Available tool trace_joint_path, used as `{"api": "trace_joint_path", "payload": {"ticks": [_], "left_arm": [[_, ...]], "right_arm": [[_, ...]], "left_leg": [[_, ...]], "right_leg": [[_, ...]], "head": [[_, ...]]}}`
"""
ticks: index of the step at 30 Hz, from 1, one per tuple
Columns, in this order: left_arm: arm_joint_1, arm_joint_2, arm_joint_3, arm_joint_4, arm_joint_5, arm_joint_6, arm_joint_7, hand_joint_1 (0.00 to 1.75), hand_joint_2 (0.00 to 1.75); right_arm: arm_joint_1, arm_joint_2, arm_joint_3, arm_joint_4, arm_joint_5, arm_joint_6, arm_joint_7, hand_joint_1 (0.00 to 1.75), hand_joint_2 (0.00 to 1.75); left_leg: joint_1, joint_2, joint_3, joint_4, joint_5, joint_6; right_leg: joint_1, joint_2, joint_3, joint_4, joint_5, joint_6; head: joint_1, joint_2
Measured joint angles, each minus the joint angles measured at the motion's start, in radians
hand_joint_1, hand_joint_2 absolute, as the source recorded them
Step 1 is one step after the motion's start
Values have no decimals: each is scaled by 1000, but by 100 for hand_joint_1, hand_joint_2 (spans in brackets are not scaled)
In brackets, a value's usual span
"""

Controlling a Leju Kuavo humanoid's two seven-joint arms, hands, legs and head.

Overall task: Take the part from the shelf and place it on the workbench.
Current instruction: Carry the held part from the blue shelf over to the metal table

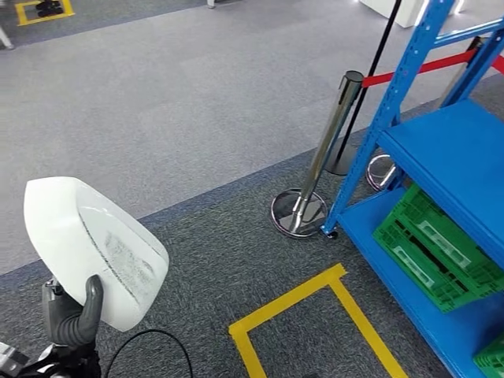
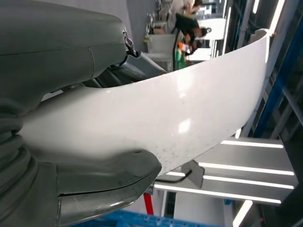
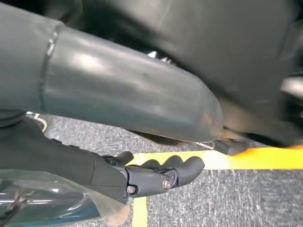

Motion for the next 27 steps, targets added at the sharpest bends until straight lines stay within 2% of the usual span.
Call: {"api": "trace_joint_path", "payload": {"ticks": [1, 2, 3, 4, 5, 6, 7, 9, 10, 11, 13, 14, 15, 16, 17, 18, 19, 20, 21, 22, 23, 24, 25, 26, 27], "left_arm": [[0, 0, 0, 1, -1, 0, 0, 175, 175], [0, 0, 0, 1, -2, 0, 0, 175, 175], [0, 0, 0, 2, -2, 1, 0, 175, 175], [0, 0, 0, 2, -2, 1, 0, 175, 175], [0, 0, 0, 2, -2, 1, 0, 175, 175], [-1, 0, 0, 2, -2, 1, 0, 175, 175], [-1, 0, -1, 2, -2, 1, 0, 175, 175], [1, 0, -1, 2, -2, 1, 0, 175, 175], [2, 1, -1, 2, -2, 1, 1, 175, 175], [2, 1, -1, 2, -2, 1, 1, 175, 175], [-2, 1, -2, 3, -1, 2, 1, 175, 175], [-4, 1, -2, 5, -1, 2, 1, 175, 175], [-5, 2, -2, 6, -1, 2, 1, 175, 175], [-5, 2, -2, 8, -1, 3, 1, 175, 175], [-4, 2, -3, 10, 0, 3, 1, 175, 175], [-4, 2, -3, 12, 0, 4, 1, 175, 175], [-4, 3, -3, 12, 0, 5, 1, 175, 175], [-5, 3, -3, 12, 1, 5, 1, 175, 175], [-7, 3, -4, 12, 1, 5, 1, 175, 175], [-8, 3, -4, 12, 1, 5, 1, 175, 175], [-9, 3, -4, 13, 2, 5, 1, 175, 175], [-9, 3, -4, 13, 2, 5, 0, 175, 175], [-8, 4, -4, 13, 3, 5, 0, 175, 175], [-8, 4, -5, 13, 3, 5, 0, 175, 175], [-9, 4, -5, 13, 3, 5, 0, 175, 175]], "right_arm": [[2, 0, 0, 0, 0, 0, 0, 0, 0], [4, 0, 0, 0, 0, 0, 1, 0, 0], [6, 0, 0, 0, 0, 0, 1, 0, 0], [6, 0, 0, 0, 0, 0, 1, 0, 0], [6, 0, 0, 0, -1, 0, 1, 0, 0], [6, 0, 0, 0, -1, 0, 1, 0, 0], [5, 0, 0, 1, -1, 0, 0, 0, 0], [2, 0, 0, 1, -2, 1, 1, 0, 0], [1, 0, 0, 1, -2, 2, 1, 0, 0], [1, 0, 0, 1, -1, 3, 1, 0, 0], [3, 1, 0, 1, -1, 8, 0, 0, 0], [4, 1, 0, 1, 0, 10, 0, 0, 0], [6, 0, 0, 1, 0, 11, 0, 0, 0], [6, 0, 0, 1, 1, 12, 1, 0, 0], [6, 0, 0, 1, 2, 13, 1, 0, 0], [5, 0, 0, 1, 3, 13, 1, 0, 0], [4, 0, 0, 1, 4, 14, 1, 0, 0], [4, 0, 0, 1, 4, 14, 1, 0, 0], [4, 0, 0, 1, 5, 14, 1, 0, 0], [3, 0, 0, 1, 5, 14, 1, 0, 0], [2, 0, 0, 1, 6, 14, 1, 0, 0], [0, 1, 1, 1, 6, 14, 2, 0, 0], [-2, 1, 1, 0, 7, 15, 2, 0, 0], [-3, 2, 2, 0, 7, 15, 2, 0, 0], [-4, 2, 2, 0, 8, 15, 2, 0, 0]], "left_leg": [[0, -15, 1, 0, 0, 0], [0, -31, 1, 1, 0, 0], [1, -47, 2, 3, -1, -1], [2, -61, 2, 5, -2, -3], [1, -75, 0, 10, -4, -7], [1, -88, -3, 14, -4, -12], [1, -99, -7, 15, -4, -18], [5, -120, -13, 14, 2, -31], [5, -109, -16, 18, 0, -36], [4, -85, -23, 34, -11, -41], [2, -19, -63, 123, -62, -48], [3, -1, -93, 190, -94, -51], [5, 6, -121, 250, -118, -54], [8, 9, -137, 286, -126, -56], [9, 11, -136, 286, -114, -56], [10, 16, -114, 244, -85, -55], [9, 31, -79, 178, -50, -53], [4, 56, -44, 111, -27, -49], [-1, 77, -18, 59, -12, -44], [-6, 91, -5, 30, -9, -39], [-11, 94, -4, 23, -14, -34], [-11, 82, -6, 21, -12, -28], [-10, 69, -5, 17, -11, -23], [-8, 57, -4, 12, -8, -16], [-5, 45, -2, 8, -6, -10]], "right_leg": [[0, 2, -22, 29, 3, 0], [0, 5, -25, 17, 28, 0], [-1, 11, -10, -33, 68, -1], [-4, 32, 16, -104, 110, -1], [-8, 57, 42, -171, 140, -2], [-10, 78, 61, -217, 155, -3], [-11, 91, 72, -238, 157, -5], [-8, 76, 80, -242, 158, -16], [-7, 63, 83, -244, 161, -24], [-7, 50, 84, -246, 164, -30], [-5, 20, 86, -249, 164, -41], [-3, 3, 87, -249, 162, -44], [-1, -14, 87, -249, 161, -46], [0, -30, 88, -249, 159, -47], [1, -45, 89, -249, 158, -47], [1, -59, 91, -249, 155, -46], [2, -71, 95, -249, 152, -44], [4, -83, 99, -248, 149, -41], [7, -94, 102, -248, 145, -36], [9, -104, 104, -248, 142, -31], [11, -115, 106, -248, 139, -26], [11, -126, 109, -250, 137, -20], [9, -125, 111, -249, 133, -14], [6, -108, 108, -237, 122, -10], [4, -80, 94, -207, 102, -6]], "head": [[0, 0], [0, 0], [0, 0], [0, 0], [0, 0], [0, 0], [-1, 0], [-1, 0], [-1, 0], [-3, 0], [-8, 0], [-9, 0], [-9, 0], [-9, 0], [-9, 0], [-9, 0], [-9, 0], [-10, 0], [-10, 0], [-9, 0], [-9, 0], [-8, 0], [-8, 0], [-6, 0], [-4, 0]]}}
